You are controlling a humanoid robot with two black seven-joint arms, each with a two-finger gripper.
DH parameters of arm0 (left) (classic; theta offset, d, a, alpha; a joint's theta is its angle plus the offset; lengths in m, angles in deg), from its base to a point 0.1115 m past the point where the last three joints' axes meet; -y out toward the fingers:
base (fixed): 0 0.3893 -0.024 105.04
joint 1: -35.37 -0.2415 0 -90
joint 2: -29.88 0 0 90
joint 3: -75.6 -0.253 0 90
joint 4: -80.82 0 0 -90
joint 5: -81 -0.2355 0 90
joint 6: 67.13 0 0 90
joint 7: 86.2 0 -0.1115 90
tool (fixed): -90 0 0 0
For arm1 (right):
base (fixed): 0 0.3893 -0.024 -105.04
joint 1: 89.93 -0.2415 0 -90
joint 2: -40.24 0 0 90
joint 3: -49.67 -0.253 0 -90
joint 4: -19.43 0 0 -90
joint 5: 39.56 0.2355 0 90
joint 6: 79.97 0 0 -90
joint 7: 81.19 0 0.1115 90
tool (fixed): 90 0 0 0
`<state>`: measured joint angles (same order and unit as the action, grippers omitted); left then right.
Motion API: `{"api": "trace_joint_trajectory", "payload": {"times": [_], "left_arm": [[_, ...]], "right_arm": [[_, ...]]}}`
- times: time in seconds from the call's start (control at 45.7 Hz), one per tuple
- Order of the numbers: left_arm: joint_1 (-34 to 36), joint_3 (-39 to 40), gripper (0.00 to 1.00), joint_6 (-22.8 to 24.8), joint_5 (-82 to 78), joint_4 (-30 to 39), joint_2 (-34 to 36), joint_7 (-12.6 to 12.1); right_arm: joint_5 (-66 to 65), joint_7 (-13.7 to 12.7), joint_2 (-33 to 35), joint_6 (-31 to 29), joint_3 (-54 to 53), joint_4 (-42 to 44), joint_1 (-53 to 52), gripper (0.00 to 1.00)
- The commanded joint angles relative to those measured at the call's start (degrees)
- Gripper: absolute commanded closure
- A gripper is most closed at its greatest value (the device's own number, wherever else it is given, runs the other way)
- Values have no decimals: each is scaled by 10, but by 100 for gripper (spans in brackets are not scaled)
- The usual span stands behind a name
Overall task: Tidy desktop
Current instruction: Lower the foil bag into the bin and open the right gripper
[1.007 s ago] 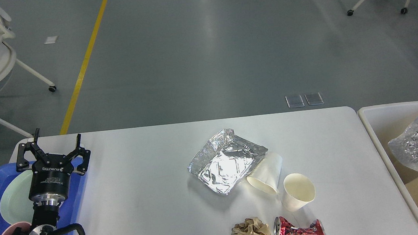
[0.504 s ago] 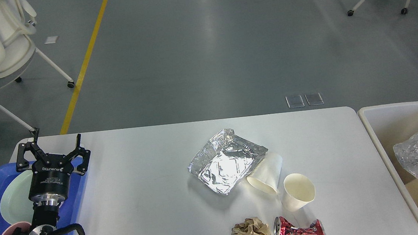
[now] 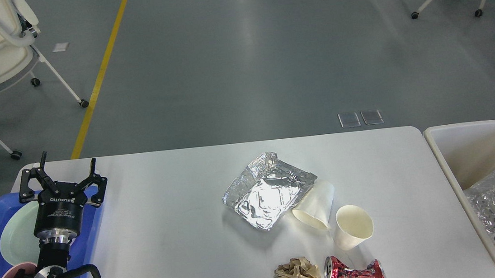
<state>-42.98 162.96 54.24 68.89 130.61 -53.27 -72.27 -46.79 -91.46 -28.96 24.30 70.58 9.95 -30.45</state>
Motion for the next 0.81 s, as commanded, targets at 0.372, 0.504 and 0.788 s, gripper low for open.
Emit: {"api": "trace_joint_trajectory", "payload": {"times": [0.372,0.504,0.788], "left_arm": [[-1,0,4,0,0,0,0,0],[0,0,4,0,0,0,0,0],[0,0,4,0,0,0,0,0]], "right_arm": [[0,3,7,22,8,-4,0,0],[-5,3,9,16,8,-11,-9,0],[-57,1,92,-115,69,-74,-142,0]]}}
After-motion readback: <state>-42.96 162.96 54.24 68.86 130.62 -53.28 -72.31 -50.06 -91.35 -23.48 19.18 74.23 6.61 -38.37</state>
